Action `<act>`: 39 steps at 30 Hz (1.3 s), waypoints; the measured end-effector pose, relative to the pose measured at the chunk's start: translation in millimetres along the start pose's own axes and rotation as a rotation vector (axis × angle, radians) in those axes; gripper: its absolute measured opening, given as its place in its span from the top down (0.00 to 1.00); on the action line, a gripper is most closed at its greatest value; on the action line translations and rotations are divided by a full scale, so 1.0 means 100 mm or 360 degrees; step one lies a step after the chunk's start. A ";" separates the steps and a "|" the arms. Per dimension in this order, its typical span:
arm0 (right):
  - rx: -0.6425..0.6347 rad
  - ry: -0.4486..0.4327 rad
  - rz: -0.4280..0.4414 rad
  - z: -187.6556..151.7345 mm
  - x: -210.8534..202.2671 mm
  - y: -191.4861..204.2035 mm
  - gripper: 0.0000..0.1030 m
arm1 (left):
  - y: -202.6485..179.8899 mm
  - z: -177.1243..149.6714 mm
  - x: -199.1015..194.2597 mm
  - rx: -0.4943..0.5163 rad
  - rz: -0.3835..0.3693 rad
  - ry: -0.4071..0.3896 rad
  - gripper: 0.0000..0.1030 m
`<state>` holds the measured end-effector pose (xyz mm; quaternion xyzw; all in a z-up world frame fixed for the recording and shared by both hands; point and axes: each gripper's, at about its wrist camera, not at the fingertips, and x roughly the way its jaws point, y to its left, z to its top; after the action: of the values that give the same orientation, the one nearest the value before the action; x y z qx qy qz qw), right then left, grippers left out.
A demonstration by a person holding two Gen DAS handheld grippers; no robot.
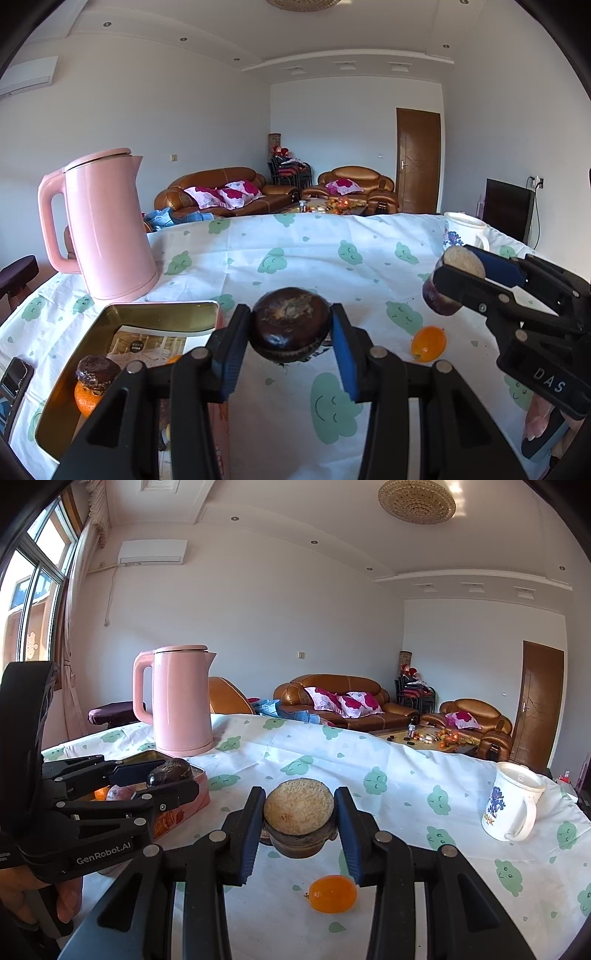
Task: Organize fruits
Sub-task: 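Carry the dark brown item with the left tool while the right tool carries the jar toward the tin, then lower the dark brown item into the tin with the left tool while the right releases the jar there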
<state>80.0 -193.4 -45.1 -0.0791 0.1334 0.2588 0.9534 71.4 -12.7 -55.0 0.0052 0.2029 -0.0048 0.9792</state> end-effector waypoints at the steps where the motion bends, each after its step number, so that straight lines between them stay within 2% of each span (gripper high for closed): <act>1: -0.0008 0.0001 0.0002 0.00 0.00 0.03 0.61 | 0.02 0.00 -0.01 -0.0003 0.0001 0.0000 0.56; 18: -0.0080 0.0002 0.0108 0.14 0.05 0.40 0.61 | 0.32 0.01 -0.19 -0.0041 0.0066 -0.0047 0.56; 39: -0.0210 0.0011 0.0314 0.25 0.21 1.02 0.61 | 1.11 -0.12 -0.39 -0.0172 0.0279 -0.0011 0.56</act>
<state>50.9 -91.1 -35.5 -0.1290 0.1266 0.3593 0.9155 32.3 99.1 -50.2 -0.0300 0.1982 0.0920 0.9754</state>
